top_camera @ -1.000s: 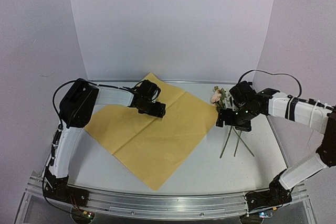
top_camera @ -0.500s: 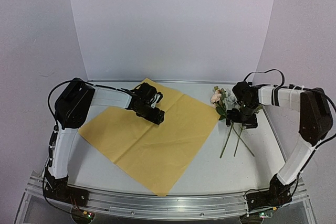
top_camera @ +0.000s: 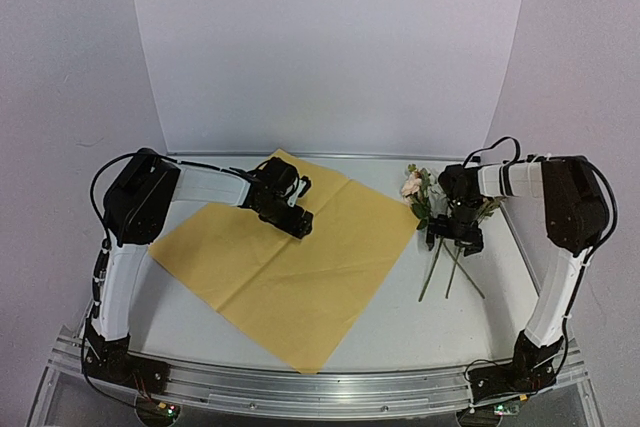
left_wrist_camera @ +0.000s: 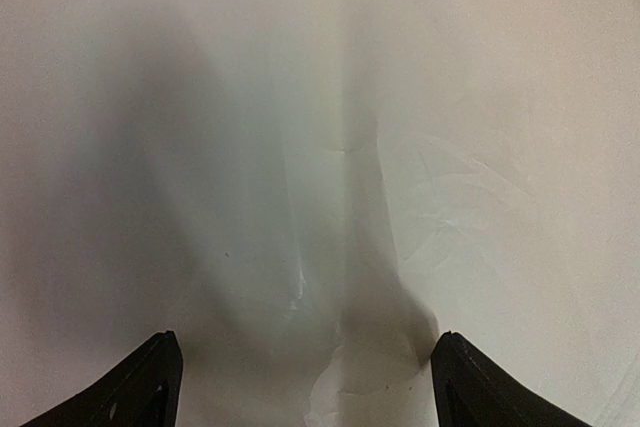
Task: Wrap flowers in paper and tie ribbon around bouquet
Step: Move the flattened wrapping paper to the center of the board, then pick up the fake flower from the center of the board.
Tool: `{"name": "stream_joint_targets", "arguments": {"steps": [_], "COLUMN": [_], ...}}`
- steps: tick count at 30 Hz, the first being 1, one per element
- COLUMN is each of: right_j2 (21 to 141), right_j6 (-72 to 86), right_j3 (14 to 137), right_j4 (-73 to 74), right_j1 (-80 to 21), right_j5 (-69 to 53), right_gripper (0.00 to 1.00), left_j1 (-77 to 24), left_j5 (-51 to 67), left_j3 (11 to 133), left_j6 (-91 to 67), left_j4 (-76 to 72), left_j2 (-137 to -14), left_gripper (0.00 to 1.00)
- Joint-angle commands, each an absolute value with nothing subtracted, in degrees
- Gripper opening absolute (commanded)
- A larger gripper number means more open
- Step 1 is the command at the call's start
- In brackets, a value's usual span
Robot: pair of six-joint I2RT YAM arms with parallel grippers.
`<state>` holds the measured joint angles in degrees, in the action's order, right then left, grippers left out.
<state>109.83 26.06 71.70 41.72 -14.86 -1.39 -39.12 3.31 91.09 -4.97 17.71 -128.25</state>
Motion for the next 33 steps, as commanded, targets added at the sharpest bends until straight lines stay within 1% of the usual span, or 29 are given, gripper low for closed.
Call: {"name": "stream_joint_targets", "arguments": {"steps": [1,5,8,11,13,16,18,27,33], "right_j2": [111.1,111.2,111.8,112.4,112.5,111.4,110.1,97.2,90.8], "right_j6": [29.6,32.2,32.8,33.2,33.6,33.7,33.8,35.8,37.7], "right_j3": [73.7,72.5,72.3,72.1,71.8,71.1,70.5,66.2,63.1], "right_j4": [44.2,44.7,44.6,44.6,44.6,44.6,44.6,47.2,48.9], "right_j1": [-14.5,-14.6,-15.0,-15.5,-15.7,-15.8,-15.9,-17.3,-20.5], "right_j5": [-2.4,-3.2,-3.6,-4.3,-4.9,-4.7,-4.3,1.3,4.0], "right_gripper": [0.92,0.78,0.65,0.47,0.3,0.09,0.0,0.0,0.0], "left_j1": [-39.2,-39.2,-39.2,-39.2,-39.2,-39.2,-39.2,-39.3,-40.3], "left_j5": [7.2,7.7,8.3,9.6,10.4,11.2,11.8,15.0,18.8], "left_j3": [91.0,91.4,91.7,92.1,92.6,93.7,94.1,97.9,104.7], "left_j6": [-4.9,-4.6,-4.3,-4.0,-3.8,-3.6,-3.3,-0.9,2.7], "left_j4": [23.1,23.1,23.2,23.2,23.3,23.5,23.7,24.9,26.6], "left_j2": [-127.4,-127.6,-127.7,-128.0,-128.5,-129.3,-129.7,-132.7,-136.7], "left_gripper": [0.89,0.89,0.89,0.89,0.89,0.89,0.89,0.88,0.88]}}
